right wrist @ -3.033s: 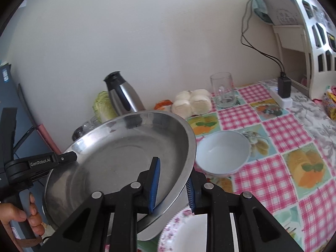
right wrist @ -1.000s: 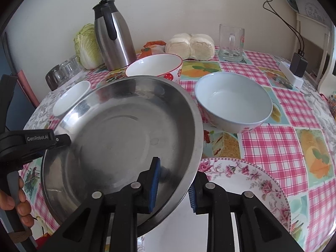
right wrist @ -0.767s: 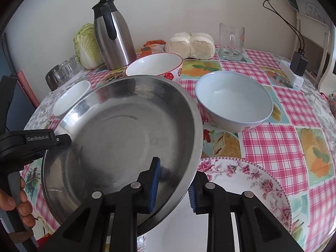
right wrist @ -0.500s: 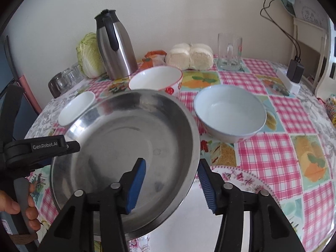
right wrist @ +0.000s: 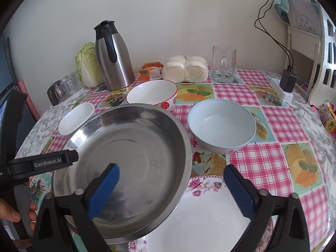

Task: Organize plates and bowls
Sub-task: 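Lower the steel basin onto the table and open the left gripper, then close both grippers on the rim of the pink-floral deep plate, then lift the floral plate with both grippers and carry it over the steel basin, then lower the floral plate into the steel basin and open both grippers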

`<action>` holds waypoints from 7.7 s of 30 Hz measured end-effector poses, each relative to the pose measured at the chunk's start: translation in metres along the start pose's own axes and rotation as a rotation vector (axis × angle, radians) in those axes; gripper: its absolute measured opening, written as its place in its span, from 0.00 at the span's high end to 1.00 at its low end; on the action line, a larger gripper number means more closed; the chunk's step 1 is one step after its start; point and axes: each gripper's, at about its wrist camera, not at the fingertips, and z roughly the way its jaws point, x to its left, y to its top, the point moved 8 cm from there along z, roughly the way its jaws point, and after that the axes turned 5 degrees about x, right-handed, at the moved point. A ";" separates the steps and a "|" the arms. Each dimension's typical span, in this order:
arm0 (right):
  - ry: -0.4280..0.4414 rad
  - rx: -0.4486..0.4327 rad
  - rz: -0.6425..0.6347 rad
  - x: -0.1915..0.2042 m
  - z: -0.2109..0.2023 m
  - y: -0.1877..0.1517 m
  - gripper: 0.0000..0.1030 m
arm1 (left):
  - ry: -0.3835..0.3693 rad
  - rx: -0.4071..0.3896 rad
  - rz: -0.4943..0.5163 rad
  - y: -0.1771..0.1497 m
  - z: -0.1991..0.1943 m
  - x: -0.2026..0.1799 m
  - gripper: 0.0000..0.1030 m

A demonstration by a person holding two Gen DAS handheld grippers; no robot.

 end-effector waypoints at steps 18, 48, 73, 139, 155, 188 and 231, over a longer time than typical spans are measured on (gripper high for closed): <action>-0.060 -0.038 0.151 -0.052 -0.038 -0.006 0.00 | -0.248 -0.181 0.044 -0.004 -0.074 -0.054 0.01; 0.033 0.164 0.555 -0.140 -0.037 -0.081 0.26 | -0.451 0.069 0.117 -0.114 -0.081 -0.118 0.29; 0.070 0.215 0.567 -0.144 -0.006 -0.094 0.84 | -0.545 0.295 -0.050 -0.144 -0.012 -0.120 0.81; 0.057 -0.067 0.629 -0.182 -0.081 -0.065 0.87 | -0.583 -0.112 0.260 -0.095 -0.098 -0.185 0.85; 0.079 -0.093 0.536 -0.121 -0.082 -0.040 0.87 | -0.600 -0.134 0.170 -0.059 -0.099 -0.130 0.85; 0.160 -0.037 0.339 0.013 -0.028 -0.007 0.87 | -0.547 -0.116 -0.093 -0.004 -0.052 -0.012 0.85; 0.100 0.055 0.280 0.003 0.025 -0.010 0.83 | -0.455 -0.038 -0.072 0.005 0.000 -0.022 0.80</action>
